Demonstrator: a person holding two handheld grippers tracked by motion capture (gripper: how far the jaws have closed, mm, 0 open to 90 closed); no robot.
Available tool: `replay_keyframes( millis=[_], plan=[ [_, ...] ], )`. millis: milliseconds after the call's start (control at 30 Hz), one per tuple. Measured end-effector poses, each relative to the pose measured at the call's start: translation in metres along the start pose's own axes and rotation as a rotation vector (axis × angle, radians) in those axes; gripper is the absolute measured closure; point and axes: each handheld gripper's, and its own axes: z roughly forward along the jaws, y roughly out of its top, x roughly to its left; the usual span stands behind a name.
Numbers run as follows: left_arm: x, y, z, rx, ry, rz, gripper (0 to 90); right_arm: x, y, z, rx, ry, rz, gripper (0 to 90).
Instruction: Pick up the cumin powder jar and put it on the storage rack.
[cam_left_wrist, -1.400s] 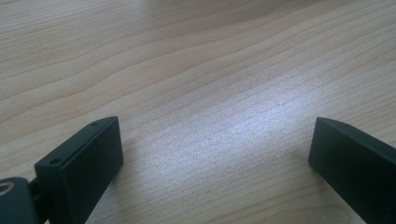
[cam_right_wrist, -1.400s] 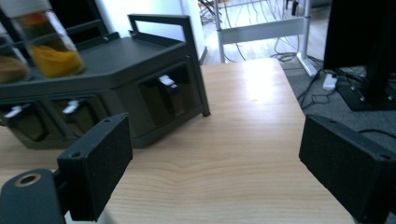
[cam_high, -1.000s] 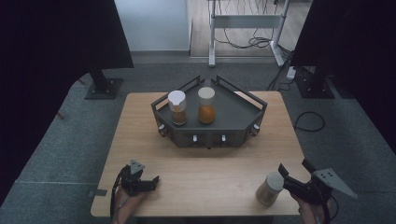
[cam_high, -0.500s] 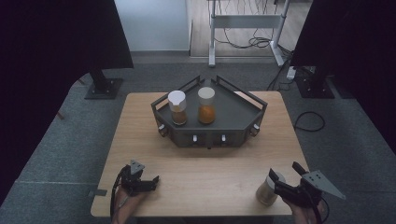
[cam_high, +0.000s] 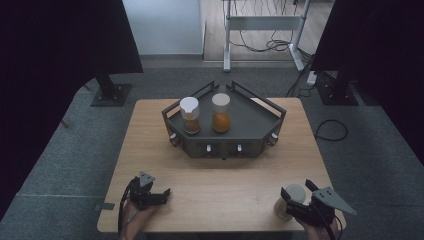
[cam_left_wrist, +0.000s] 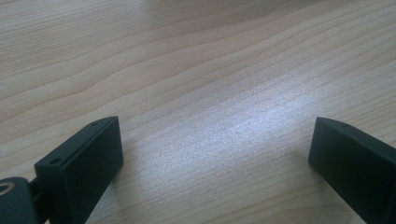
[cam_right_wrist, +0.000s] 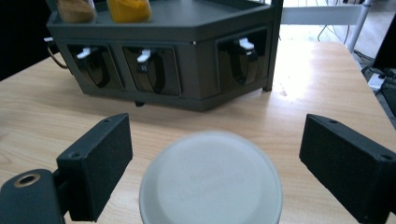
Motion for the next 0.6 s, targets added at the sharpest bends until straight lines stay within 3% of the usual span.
replay_keyframes(
  millis=[400,600],
  plan=[
    [0.0,0.0,0.0,0.0,0.0,0.0,2.7,-0.001,-0.015,0.005,0.048,-0.011,0.014,9.5],
    [0.0,0.0,0.0,0.0,0.0,0.0,2.7,0.0,-0.019,0.007,0.057,-0.009,-0.005,13.7]
  ],
)
